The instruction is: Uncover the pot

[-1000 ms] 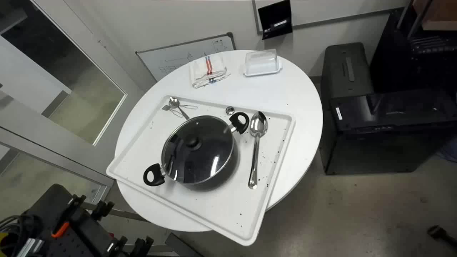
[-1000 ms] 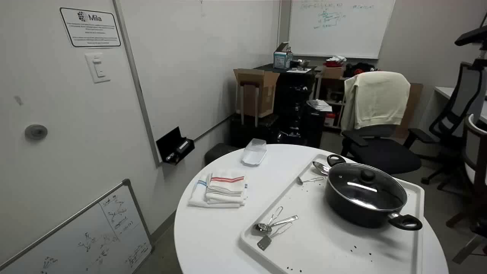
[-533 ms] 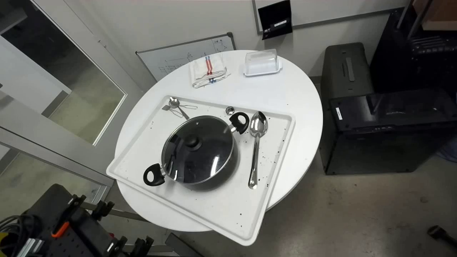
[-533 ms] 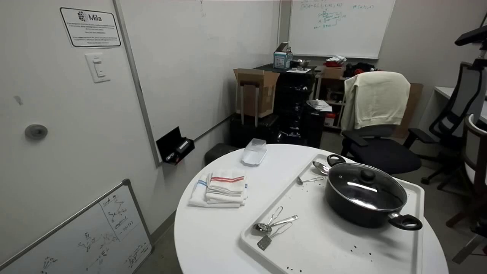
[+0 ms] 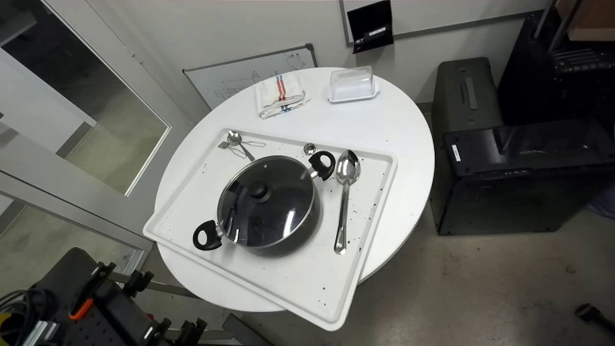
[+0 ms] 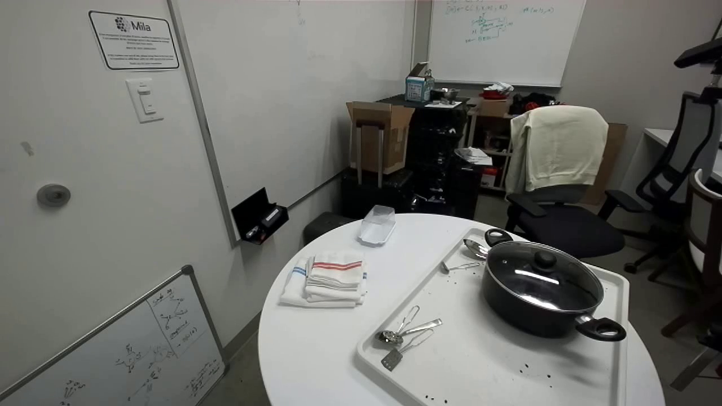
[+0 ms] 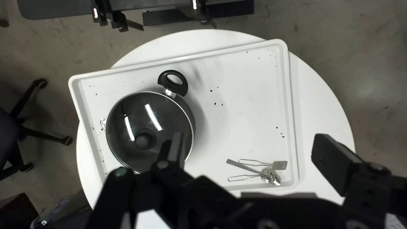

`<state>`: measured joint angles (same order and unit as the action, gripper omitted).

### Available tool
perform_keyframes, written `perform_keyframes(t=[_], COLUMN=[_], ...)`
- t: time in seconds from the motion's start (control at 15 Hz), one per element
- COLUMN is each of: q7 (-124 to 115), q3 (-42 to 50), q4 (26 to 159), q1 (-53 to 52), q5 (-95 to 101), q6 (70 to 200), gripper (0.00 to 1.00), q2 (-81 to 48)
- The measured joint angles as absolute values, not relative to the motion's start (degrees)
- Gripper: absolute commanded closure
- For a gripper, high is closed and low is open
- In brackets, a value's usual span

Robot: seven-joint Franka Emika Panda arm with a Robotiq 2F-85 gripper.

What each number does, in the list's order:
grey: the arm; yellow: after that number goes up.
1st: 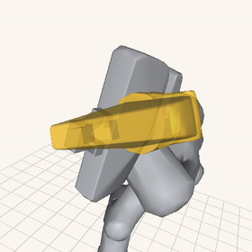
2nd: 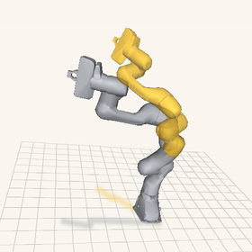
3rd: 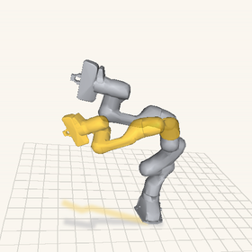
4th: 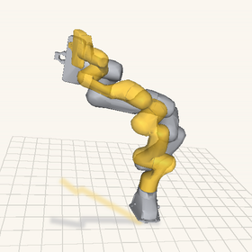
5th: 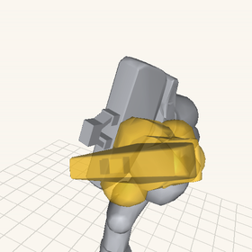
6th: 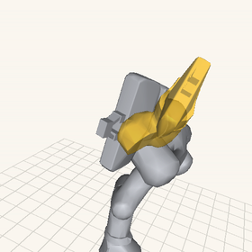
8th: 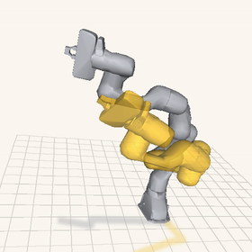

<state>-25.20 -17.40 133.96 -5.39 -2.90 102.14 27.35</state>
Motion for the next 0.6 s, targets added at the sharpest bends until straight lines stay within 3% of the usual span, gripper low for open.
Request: perform_keyframes(t=[0.6], q7=[-23.69], q3=[-10.04], q4=[136.12], q1=[-1.49], q5=[-1.62], q6=[111.43], gripper=[0.0], q2=[17.73])
